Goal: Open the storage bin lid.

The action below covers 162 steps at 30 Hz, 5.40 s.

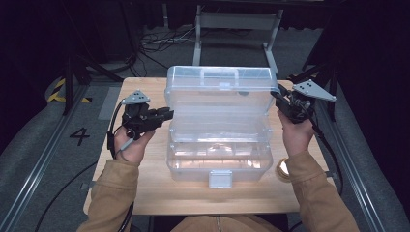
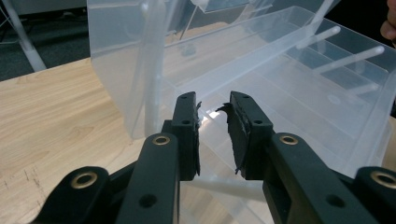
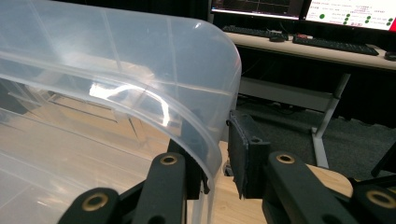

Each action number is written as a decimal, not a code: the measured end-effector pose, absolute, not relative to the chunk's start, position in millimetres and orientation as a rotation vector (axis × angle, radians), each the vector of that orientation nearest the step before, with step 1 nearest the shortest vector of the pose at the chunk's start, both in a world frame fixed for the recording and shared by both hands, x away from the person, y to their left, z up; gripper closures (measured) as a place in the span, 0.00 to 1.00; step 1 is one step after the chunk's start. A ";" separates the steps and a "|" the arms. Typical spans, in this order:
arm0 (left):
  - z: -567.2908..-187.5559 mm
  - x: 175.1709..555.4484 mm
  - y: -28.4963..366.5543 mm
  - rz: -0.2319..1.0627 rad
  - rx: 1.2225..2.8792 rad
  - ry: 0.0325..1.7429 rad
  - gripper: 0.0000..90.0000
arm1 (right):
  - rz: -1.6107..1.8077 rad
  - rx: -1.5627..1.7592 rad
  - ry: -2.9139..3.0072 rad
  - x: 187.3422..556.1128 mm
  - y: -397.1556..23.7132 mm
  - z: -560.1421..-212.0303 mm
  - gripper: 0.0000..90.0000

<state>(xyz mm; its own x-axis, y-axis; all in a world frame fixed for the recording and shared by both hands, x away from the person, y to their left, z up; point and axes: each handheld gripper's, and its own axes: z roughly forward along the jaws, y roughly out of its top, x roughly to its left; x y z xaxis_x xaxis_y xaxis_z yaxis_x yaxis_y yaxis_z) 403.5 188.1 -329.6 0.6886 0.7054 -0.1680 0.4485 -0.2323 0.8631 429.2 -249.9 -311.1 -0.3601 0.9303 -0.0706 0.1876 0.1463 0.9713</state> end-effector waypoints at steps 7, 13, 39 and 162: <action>-324.0 389.8 195.5 0.314 1.878 0.902 0.80 | 1.228 1.080 1.678 434.9 -246.7 -308.1 0.86; -318.0 374.3 199.6 0.285 1.895 0.878 0.79 | 1.216 1.081 1.692 440.7 -246.9 -306.0 0.86; -359.8 339.7 152.6 0.043 2.204 0.589 0.63 | 1.220 1.045 1.754 447.6 -252.0 -303.2 0.84; -424.2 342.0 129.0 0.028 2.293 0.565 0.76 | 1.253 1.317 1.729 563.8 -247.6 -337.0 0.95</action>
